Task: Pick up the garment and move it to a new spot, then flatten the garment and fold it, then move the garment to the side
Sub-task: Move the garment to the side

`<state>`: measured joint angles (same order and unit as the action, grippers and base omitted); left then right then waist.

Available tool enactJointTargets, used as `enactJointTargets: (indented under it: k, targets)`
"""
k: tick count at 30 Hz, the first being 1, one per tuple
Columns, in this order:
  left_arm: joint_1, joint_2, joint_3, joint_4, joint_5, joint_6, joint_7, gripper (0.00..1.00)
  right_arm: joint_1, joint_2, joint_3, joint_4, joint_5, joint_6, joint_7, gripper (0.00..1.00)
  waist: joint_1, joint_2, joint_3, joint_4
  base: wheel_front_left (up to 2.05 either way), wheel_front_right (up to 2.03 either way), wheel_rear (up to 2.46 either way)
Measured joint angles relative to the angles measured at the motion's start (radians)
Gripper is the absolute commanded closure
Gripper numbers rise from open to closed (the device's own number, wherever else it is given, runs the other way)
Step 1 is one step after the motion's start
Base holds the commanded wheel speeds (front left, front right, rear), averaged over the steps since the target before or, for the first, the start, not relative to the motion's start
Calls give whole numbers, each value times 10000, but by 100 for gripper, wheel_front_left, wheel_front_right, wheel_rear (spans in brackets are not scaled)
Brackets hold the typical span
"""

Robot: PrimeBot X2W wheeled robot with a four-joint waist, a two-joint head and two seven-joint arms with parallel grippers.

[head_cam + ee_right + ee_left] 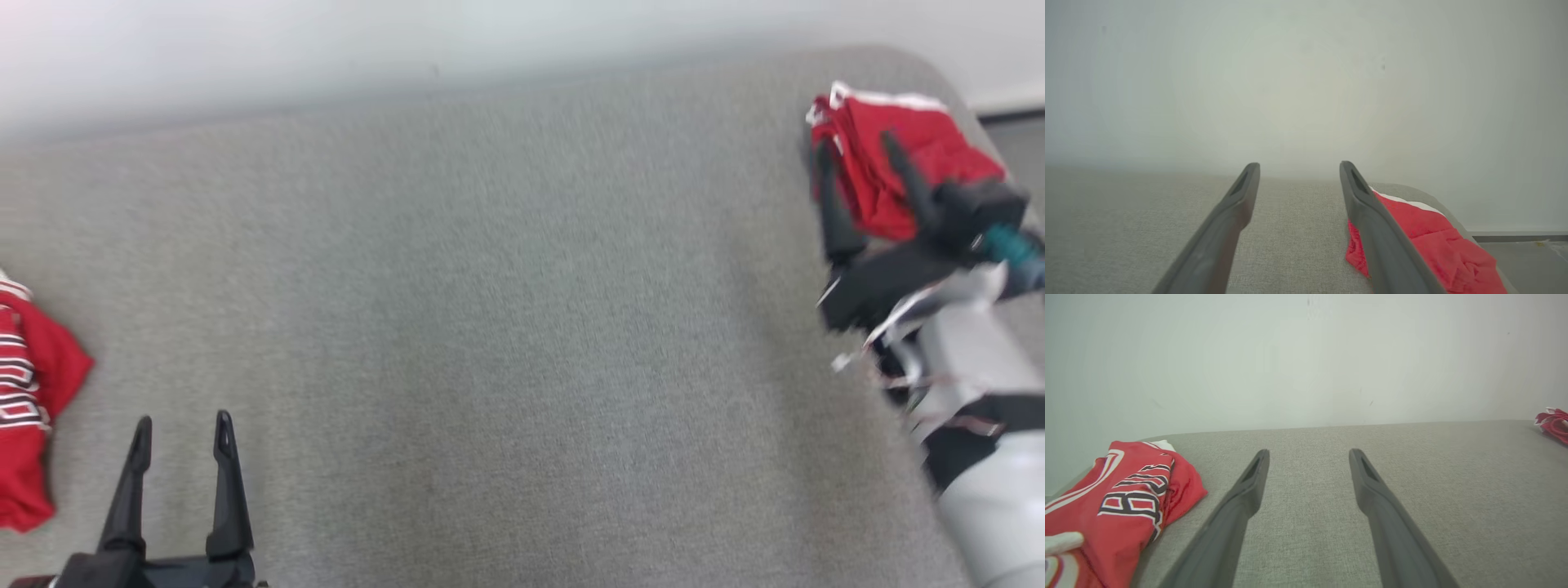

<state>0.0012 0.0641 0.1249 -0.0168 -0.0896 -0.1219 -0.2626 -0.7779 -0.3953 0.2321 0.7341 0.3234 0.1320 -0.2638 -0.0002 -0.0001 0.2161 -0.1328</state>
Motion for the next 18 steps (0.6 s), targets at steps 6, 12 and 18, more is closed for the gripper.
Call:
enactJointTargets:
  k: [6, 12, 18]
  targets:
    - [230, -50, -17, 155, -8, 29, 0, 0, 1608, 725, -631, -1271, -276, 0, -4, 0, -1, 0, -689, 221, 0, 0, 0]
    - [368, -88, -79, 324, -15, 33, 0, 0, 3198, 1231, -917, -2470, -378, 0, -4, 0, 0, -1, -1186, 476, 0, 0, 0]
    - [467, -92, -100, 545, 0, 23, 0, 0, 4550, 1833, -1246, -3463, -508, 0, -4, 0, 0, -1, -1596, 638, 0, 0, 0]
